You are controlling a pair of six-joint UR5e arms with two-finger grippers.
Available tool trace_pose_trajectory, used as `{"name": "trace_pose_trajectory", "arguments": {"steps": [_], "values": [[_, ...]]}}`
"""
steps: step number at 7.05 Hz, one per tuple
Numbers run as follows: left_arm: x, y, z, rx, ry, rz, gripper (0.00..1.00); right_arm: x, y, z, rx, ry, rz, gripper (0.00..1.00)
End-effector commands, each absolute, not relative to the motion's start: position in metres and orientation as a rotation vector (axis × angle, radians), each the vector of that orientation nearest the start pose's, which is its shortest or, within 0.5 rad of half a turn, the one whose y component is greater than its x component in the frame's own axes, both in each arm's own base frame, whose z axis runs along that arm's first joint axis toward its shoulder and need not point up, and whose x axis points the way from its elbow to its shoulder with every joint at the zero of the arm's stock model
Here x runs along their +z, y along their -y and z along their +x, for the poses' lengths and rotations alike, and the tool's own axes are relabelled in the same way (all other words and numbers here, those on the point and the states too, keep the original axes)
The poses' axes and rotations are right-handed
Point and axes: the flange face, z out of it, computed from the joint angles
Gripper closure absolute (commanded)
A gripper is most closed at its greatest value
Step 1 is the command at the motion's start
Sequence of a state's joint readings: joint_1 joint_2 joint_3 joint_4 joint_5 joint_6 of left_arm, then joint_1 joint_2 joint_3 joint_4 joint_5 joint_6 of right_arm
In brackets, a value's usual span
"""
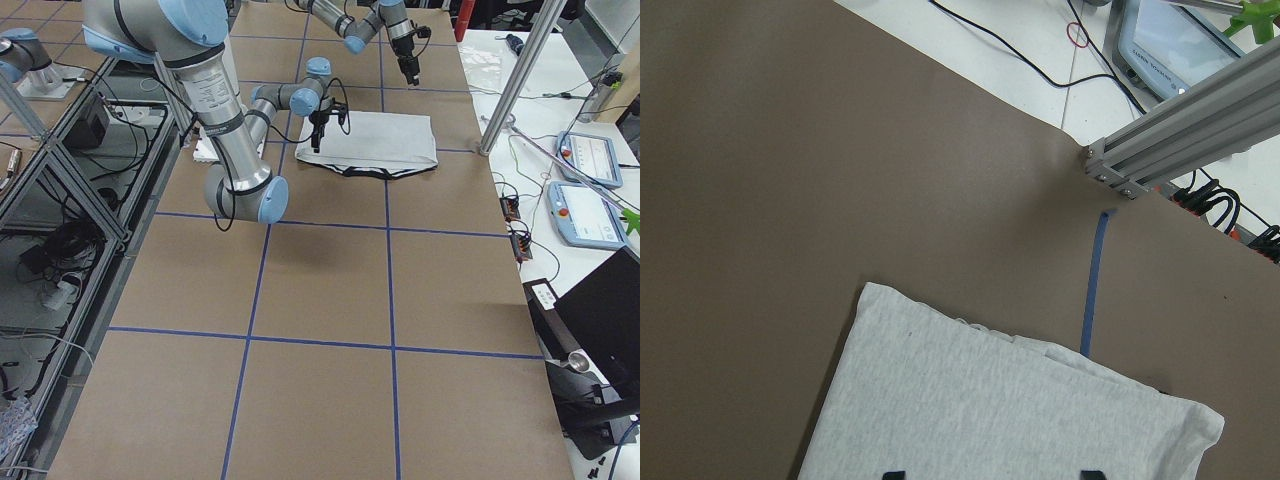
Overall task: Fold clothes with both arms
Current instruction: 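Lower the right gripper to the shirt's near corner by the collar and pinch it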
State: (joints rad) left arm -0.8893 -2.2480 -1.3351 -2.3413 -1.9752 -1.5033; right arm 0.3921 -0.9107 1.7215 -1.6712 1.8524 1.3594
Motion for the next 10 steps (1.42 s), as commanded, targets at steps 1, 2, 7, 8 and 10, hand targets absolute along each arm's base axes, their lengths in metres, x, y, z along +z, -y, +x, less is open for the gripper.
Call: {"name": "trace_pose_trajectory", "arguments": {"steps": [1, 2, 7, 8, 10], "values": [[0.271, 0.634, 0.393, -0.467, -1.231, 0.238, 0.34, 0.231, 0.355, -0.594, -0.113, 0.681, -0.053, 0.0], [0.271, 0.634, 0.393, -0.468, -1.232, 0.237, 0.34, 0.236, 0.355, -0.593, -0.151, 0.638, -0.052, 0.0], [0.271, 0.634, 0.393, -0.466, -1.23, 0.238, 0.34, 0.335, 0.372, -0.511, -0.25, 0.498, -0.052, 0.0], [0.271, 0.634, 0.393, -0.465, -1.23, 0.237, 0.34, 0.324, 0.373, -0.499, -0.257, 0.512, -0.047, 0.0], [0.27, 0.633, 0.393, -0.465, -1.228, 0.234, 0.34, 0.276, 0.382, -0.507, -0.241, 0.545, -0.017, 0.0]]}}
